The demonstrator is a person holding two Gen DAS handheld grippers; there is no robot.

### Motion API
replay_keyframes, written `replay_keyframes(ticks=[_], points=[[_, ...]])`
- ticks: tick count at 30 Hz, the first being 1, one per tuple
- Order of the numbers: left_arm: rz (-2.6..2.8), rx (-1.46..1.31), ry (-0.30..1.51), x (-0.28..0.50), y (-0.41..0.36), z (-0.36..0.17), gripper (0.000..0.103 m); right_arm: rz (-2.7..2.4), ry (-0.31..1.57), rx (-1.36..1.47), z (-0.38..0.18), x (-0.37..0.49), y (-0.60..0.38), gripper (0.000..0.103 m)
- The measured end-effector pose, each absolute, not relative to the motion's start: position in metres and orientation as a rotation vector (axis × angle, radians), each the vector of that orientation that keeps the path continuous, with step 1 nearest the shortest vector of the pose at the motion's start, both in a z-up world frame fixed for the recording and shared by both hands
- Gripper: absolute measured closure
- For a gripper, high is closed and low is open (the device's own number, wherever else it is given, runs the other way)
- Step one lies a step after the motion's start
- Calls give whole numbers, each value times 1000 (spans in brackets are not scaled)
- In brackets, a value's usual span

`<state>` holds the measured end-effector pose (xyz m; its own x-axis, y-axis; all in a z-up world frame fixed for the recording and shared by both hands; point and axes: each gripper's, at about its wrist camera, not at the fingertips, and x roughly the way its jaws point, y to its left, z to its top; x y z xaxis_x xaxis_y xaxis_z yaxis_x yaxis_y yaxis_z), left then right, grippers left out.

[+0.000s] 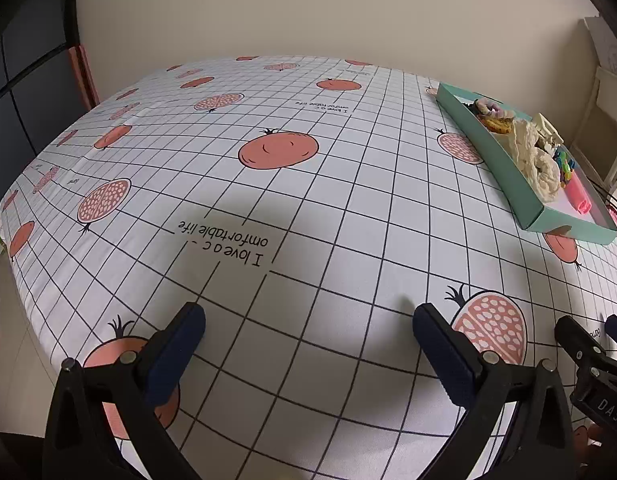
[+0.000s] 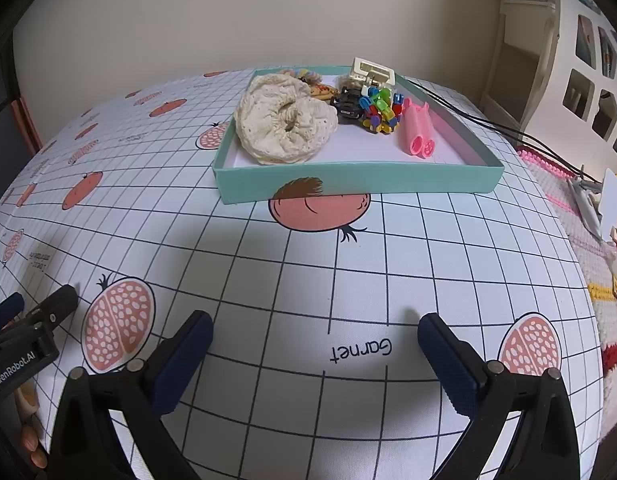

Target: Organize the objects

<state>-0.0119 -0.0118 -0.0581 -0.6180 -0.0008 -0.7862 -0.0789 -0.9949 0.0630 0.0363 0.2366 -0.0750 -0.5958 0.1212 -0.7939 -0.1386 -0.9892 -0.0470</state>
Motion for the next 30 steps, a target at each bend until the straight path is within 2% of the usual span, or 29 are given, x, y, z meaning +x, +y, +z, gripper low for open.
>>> replay_keyframes(ticks=[30], points=[[2797,-1354,128,-11,-10,-58,0,2686,28,-1319,-76,37,238,0]])
